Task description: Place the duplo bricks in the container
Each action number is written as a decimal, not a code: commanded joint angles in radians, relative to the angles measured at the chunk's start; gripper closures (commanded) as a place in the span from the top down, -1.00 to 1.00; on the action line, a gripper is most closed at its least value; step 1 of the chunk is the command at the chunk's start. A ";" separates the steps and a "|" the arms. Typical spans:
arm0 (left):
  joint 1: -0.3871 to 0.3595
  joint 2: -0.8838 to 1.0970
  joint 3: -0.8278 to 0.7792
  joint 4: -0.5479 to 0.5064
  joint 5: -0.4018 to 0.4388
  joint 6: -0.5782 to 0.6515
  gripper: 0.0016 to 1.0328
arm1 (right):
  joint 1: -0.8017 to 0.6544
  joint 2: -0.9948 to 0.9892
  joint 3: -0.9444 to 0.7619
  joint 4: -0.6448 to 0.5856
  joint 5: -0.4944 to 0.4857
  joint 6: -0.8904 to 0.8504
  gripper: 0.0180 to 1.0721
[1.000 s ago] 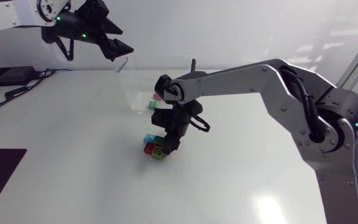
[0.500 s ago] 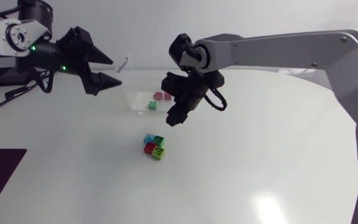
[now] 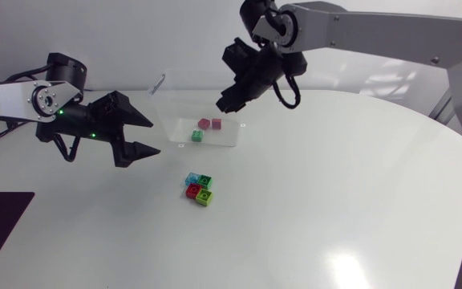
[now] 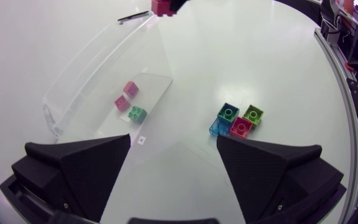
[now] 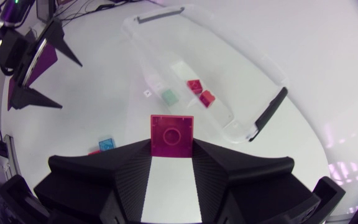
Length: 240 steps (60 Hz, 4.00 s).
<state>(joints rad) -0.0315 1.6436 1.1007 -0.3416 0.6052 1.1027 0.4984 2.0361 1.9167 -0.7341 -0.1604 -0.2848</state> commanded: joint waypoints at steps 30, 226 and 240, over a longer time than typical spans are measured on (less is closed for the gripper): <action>-0.064 0.145 -0.206 0.208 0.013 0.106 0.87 | -0.046 0.059 0.125 0.153 0.015 0.068 -0.45; -0.232 0.496 0.119 0.124 -0.125 0.117 0.29 | -0.126 -0.264 -0.476 0.305 -0.067 0.052 0.93; -0.231 0.515 0.117 0.087 -0.142 0.114 -0.49 | -0.124 -0.269 -0.476 0.303 -0.067 0.049 0.93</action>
<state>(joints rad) -0.2729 2.0941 1.2297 -0.2142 0.5140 1.1831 0.3767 1.7969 1.4593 -0.4397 -0.2176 -0.2211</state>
